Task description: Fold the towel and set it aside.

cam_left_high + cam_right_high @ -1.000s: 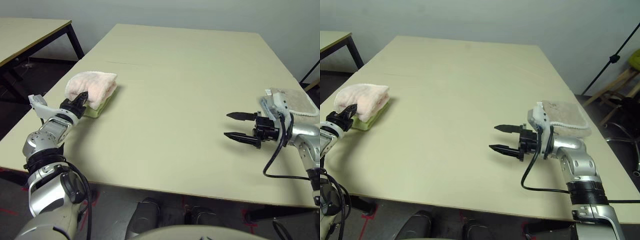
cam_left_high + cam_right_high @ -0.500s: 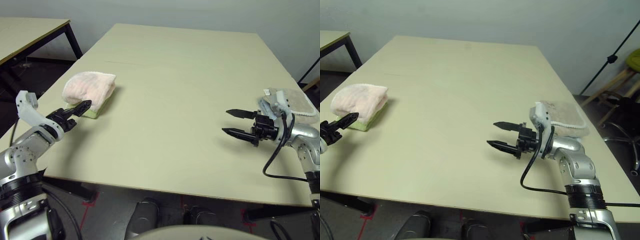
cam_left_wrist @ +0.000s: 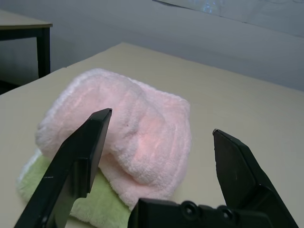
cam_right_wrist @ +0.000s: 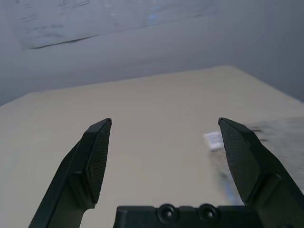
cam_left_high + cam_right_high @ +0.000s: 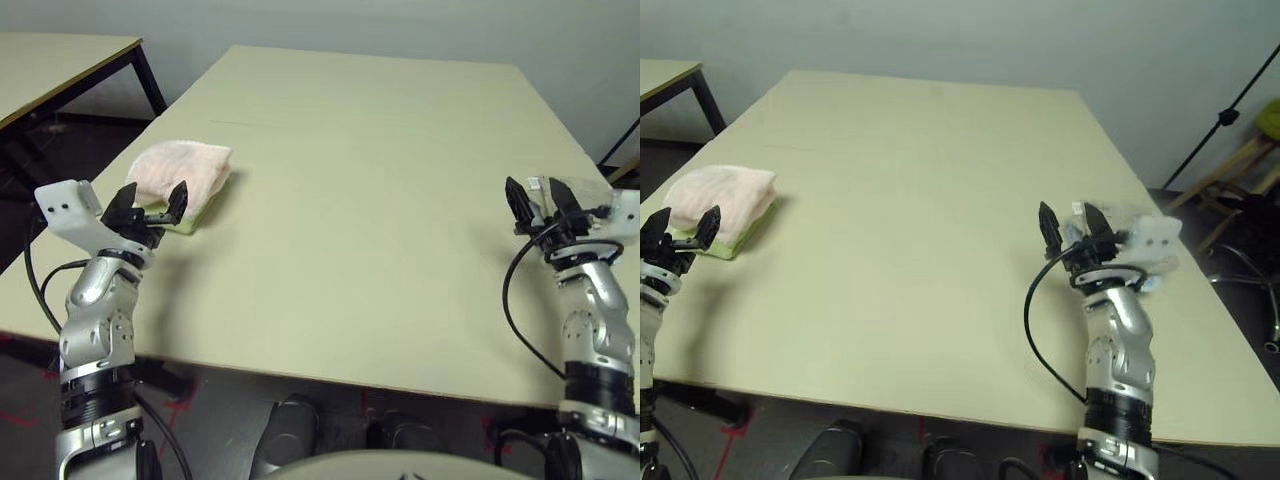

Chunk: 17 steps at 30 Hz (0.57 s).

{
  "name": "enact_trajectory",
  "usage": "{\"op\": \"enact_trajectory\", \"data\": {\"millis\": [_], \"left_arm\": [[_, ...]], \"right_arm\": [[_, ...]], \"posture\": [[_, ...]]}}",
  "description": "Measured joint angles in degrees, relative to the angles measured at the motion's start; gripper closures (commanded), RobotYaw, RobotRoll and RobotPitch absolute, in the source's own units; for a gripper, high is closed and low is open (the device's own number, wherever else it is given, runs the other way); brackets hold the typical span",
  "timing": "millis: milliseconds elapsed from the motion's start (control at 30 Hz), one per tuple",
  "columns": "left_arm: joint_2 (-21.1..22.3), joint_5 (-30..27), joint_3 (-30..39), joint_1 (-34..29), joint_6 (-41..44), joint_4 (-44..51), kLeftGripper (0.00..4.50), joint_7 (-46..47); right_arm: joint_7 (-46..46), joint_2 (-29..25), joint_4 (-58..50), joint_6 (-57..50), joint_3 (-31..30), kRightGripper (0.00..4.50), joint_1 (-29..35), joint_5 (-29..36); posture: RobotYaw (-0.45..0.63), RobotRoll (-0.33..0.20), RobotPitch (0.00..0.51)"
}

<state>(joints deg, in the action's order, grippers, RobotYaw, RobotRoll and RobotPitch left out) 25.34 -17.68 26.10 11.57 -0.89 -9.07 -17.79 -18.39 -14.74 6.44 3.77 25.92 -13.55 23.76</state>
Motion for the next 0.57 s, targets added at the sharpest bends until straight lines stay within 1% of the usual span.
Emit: {"op": "enact_trajectory", "data": {"millis": [100, 333, 567], "left_arm": [[0.00, 2.03, -0.09, 0.05, -4.47, -3.19, 0.03, 1.01], [0.23, 4.42, -0.07, 1.75, -10.82, -10.88, 0.03, 4.23], [1.14, 4.75, 0.68, 2.51, -15.10, -15.91, 0.03, 6.33]], "right_arm": [[2.27, 1.21, 1.41, 0.92, -0.17, 0.00, 0.31, -1.10], [4.47, 4.05, 3.26, 1.36, -2.48, 0.00, 1.60, -2.29], [5.67, 4.72, 3.19, 1.81, -3.06, 0.00, 1.51, -2.32]], "posture": [[0.11, 0.000, 0.075], [0.08, 0.000, 0.082], [0.08, 0.000, 0.084]]}}
